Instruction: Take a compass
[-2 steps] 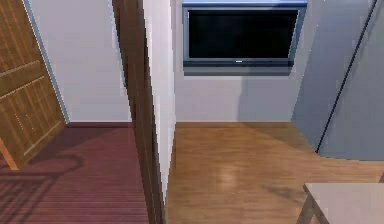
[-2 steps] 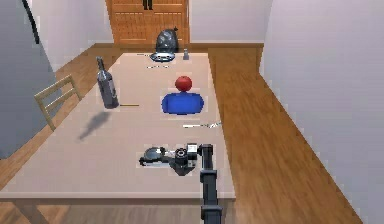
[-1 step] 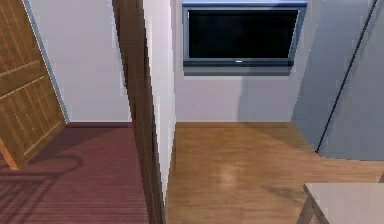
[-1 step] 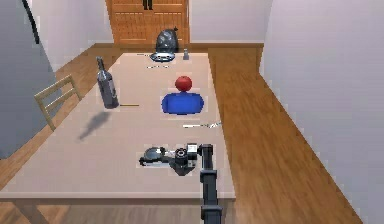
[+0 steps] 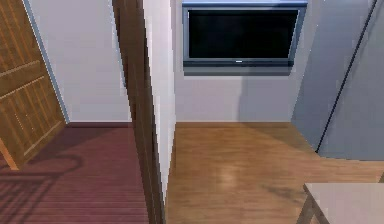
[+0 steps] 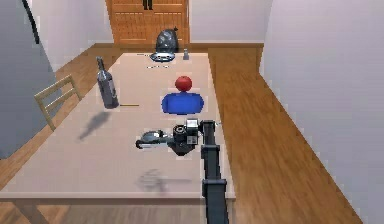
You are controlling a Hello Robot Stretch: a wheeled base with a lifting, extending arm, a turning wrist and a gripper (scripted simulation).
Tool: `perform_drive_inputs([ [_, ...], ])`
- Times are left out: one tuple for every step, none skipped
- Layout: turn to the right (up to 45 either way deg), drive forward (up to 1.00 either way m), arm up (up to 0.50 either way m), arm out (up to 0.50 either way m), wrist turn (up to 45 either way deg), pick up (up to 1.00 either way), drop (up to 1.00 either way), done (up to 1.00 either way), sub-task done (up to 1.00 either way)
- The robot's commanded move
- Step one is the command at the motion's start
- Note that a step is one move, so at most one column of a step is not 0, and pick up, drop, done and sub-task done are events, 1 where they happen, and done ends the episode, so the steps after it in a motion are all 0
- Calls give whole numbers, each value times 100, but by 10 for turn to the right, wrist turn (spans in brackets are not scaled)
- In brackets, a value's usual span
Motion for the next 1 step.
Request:
perform_drive_inputs([
  [0,0,0,0,0,0,0,100,0],
])
